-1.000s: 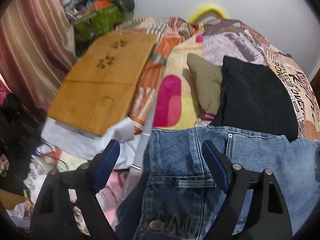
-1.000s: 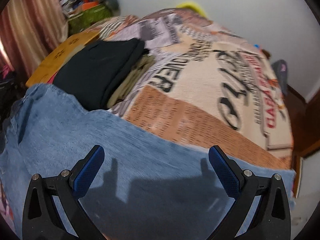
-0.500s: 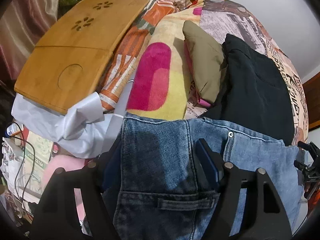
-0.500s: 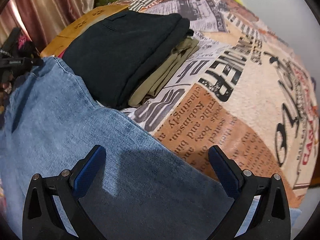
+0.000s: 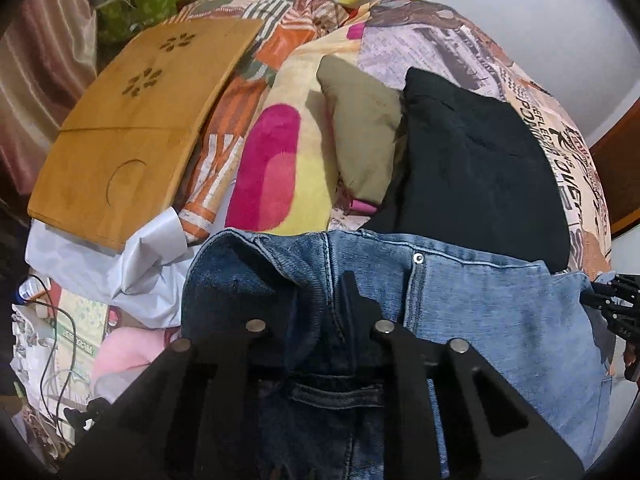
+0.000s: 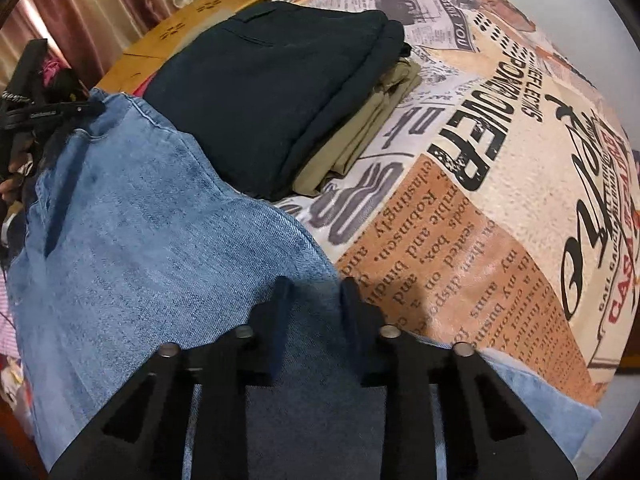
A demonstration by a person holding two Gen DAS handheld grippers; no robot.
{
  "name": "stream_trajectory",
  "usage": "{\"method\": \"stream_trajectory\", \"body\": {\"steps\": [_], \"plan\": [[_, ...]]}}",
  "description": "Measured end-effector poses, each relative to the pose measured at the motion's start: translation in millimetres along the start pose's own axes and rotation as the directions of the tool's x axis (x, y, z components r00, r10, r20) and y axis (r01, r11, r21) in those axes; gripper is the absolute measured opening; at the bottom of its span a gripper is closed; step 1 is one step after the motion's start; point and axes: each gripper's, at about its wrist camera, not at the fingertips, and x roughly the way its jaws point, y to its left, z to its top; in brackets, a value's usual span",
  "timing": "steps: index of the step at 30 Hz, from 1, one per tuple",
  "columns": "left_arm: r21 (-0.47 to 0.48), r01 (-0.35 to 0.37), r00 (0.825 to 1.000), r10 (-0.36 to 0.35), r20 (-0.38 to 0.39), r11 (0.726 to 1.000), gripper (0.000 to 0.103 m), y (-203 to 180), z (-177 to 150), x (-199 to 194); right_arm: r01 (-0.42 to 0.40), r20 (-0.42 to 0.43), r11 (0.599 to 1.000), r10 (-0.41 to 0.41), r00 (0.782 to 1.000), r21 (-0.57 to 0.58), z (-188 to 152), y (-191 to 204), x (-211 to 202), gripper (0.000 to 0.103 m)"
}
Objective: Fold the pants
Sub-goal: 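Grasp the waistband with the left gripper while the right gripper grasps the leg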
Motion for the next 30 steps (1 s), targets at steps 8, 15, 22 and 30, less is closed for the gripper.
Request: {"method": "stream_trajectory", "body": {"steps": [8, 15, 22, 30], "plan": [[0.051, 0.014, 0.989, -0.022, 0.144, 0.999, 0.014, -15.8, -8.7, -59.3, 0.034, 0.135, 0.998, -0.041, 0.990, 0.055, -15.8, 6.9, -39.2, 0.010], [0.115, 0.030, 0.969, -0.057, 0.241, 0.993, 0.014, -25.9, -31.8, -118.7, 0.018, 0.243, 0.994, -0.042, 0.969, 0.103, -37.3, 23.8, -86.0, 0.010], [0.133, 0.055, 0.952, -0.092, 0.291, 0.990, 0.014, -20.9, -71.3, -161.3, -0.004, 0.296, 0.992, -0.033, 0.955, 0.123, -68.2, 48.4, -122.7, 0.010], [0.167, 0.037, 0.945, -0.089, 0.316, 0.985, 0.014, -21.1, -120.5, -192.2, -0.015, 0.319, 0.993, -0.025, 0.947, 0.121, -108.3, 78.2, -141.9, 0.010]]}}
